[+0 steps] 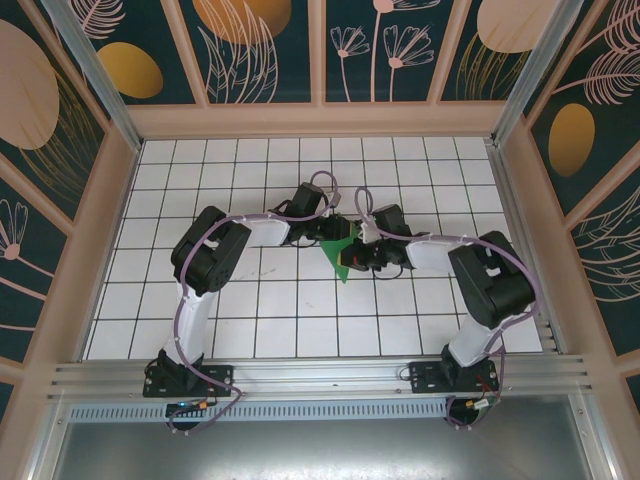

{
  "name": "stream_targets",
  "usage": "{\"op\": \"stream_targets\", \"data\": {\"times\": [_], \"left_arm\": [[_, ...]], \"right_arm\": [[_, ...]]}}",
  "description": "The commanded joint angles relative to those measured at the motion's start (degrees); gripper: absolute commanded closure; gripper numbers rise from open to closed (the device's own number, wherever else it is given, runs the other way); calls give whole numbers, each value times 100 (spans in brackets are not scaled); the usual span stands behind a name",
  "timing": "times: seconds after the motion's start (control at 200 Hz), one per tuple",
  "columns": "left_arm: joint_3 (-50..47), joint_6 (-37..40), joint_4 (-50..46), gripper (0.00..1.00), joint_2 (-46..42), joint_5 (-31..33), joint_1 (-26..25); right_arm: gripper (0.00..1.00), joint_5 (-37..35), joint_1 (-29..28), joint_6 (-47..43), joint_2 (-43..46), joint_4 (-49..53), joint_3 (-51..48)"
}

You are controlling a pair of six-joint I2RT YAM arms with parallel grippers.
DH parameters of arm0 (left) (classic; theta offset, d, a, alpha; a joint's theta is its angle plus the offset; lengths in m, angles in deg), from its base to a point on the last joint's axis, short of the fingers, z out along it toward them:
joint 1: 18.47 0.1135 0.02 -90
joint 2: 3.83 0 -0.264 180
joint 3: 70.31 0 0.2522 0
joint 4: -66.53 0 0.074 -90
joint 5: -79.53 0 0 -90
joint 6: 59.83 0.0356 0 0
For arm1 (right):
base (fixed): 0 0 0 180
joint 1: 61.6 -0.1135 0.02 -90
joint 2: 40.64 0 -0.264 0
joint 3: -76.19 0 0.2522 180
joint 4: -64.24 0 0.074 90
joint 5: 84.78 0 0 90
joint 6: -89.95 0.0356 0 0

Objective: Fold a paper plane with a square sheet of paper (fold left side to right side)
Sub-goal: Fourth fold the wing at the center of the table.

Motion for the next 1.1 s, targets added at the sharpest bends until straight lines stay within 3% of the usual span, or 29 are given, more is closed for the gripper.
{"op": "stream_targets", "data": {"times": [0.0, 0.34, 1.096], "left_arm": [[-180, 91, -510, 71, 168, 365, 65], [-110, 121, -580, 71, 221, 389, 63], [-48, 140, -687, 70, 273, 468, 61]], "right_arm": [[100, -99, -98, -226, -200, 218, 188], [100, -611, -185, -561, -319, 864, 62], [100, -499, -275, -708, 109, 1295, -413]]}}
